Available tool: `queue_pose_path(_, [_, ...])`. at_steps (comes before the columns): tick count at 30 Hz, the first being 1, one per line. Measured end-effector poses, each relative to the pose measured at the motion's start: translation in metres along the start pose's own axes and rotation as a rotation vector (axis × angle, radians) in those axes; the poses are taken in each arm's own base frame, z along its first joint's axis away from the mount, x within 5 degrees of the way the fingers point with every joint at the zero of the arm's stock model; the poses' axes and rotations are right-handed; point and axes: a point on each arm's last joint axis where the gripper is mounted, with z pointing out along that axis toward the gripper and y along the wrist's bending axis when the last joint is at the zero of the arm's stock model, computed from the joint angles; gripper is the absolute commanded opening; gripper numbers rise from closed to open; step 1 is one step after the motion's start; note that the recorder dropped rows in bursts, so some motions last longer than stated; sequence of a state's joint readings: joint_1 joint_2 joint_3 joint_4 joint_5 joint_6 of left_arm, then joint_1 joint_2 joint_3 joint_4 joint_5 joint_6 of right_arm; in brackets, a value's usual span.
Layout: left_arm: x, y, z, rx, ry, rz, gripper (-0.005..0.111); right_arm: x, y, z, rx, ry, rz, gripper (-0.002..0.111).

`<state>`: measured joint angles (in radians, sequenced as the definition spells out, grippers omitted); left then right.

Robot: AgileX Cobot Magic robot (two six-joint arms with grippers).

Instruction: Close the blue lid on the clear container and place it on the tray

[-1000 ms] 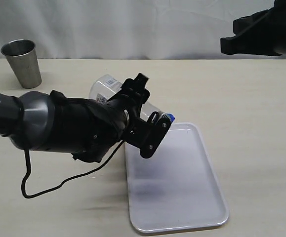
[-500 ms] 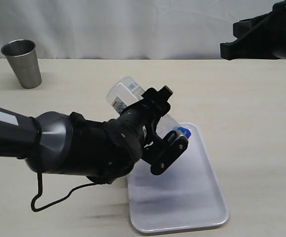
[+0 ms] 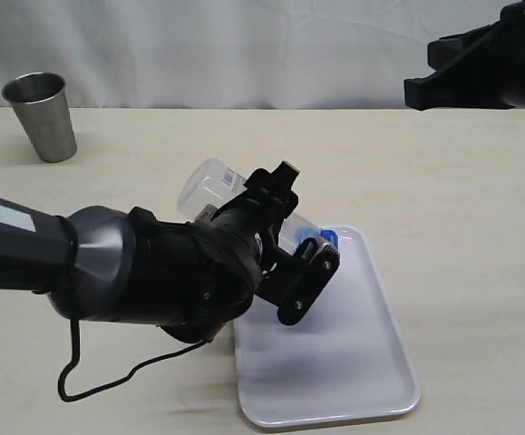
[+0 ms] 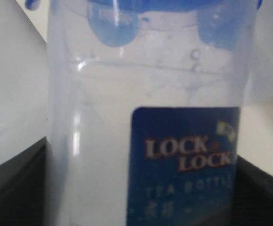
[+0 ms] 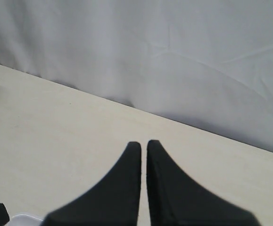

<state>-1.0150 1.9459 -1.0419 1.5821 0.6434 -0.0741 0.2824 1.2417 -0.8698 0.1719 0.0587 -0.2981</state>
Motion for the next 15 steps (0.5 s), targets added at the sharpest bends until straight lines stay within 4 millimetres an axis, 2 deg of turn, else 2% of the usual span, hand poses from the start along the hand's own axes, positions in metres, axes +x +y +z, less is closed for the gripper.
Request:
queue_pose_path(3, [-0.004, 0.0, -0.001, 0.002, -0.03, -0.044, 0.0, 0.0, 0.0, 0.0, 0.0, 0.0, 0.0, 0.005])
queue_pose_path(11, [0.0, -0.007, 0.008, 0.106, -0.114, -0.368, 0.0, 0.0, 0.0, 0.0, 0.0, 0.0, -0.005, 0.005])
queue_pose_path(15, [0.001, -0.008, 0.011, 0.132, -0.157, -0.457, 0.0, 0.0, 0.0, 0.0, 0.0, 0.0, -0.007, 0.005])
